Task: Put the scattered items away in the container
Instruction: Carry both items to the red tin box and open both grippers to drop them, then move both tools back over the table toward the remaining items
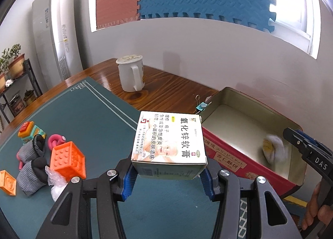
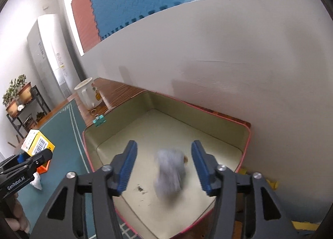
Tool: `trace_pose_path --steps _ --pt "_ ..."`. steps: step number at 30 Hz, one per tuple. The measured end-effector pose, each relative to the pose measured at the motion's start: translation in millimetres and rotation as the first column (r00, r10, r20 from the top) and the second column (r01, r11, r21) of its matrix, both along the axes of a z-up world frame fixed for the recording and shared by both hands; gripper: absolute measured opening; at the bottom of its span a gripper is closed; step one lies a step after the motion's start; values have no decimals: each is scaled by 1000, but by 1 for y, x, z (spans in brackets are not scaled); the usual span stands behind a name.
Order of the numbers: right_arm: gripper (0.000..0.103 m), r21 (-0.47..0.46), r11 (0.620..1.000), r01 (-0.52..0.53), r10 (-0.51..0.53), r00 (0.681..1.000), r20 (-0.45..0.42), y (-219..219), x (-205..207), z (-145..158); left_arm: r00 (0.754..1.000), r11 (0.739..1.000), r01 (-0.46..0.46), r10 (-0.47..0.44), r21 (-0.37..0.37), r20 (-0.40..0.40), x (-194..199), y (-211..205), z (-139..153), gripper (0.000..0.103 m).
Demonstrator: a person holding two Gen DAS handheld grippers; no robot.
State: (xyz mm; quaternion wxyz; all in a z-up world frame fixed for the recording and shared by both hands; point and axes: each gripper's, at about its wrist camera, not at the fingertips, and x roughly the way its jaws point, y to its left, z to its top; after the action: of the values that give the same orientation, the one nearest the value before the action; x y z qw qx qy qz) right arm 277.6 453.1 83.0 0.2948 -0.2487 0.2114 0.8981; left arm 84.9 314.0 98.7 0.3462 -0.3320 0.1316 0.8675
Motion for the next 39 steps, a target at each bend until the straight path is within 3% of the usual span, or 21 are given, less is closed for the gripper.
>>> trace_pose_path --steps 10,19,22,23,28,39 --pt "67 -4 999 37 -37 999 -28 14 13 -1 999 999 45 -45 -6 0 6 30 0 54" --pt "67 4 997 72 -72 997 -27 21 24 0 989 989 147 -147 25 1 9 79 11 56" --pt "67 0 997 74 -74 997 -22 22 23 -1 980 980 198 -199 30 23 11 94 11 83" --pt "67 -2 997 74 -74 997 -20 22 23 -2 977 977 209 -210 33 23 12 97 11 84" --pt "67 -9 998 65 -65 998 -20 21 19 -3 978 978 210 -210 19 4 15 94 10 84" --pt "70 -5 1000 8 -8 1000 -18 1 6 -2 995 995 101 -101 -1 9 0 62 2 84"
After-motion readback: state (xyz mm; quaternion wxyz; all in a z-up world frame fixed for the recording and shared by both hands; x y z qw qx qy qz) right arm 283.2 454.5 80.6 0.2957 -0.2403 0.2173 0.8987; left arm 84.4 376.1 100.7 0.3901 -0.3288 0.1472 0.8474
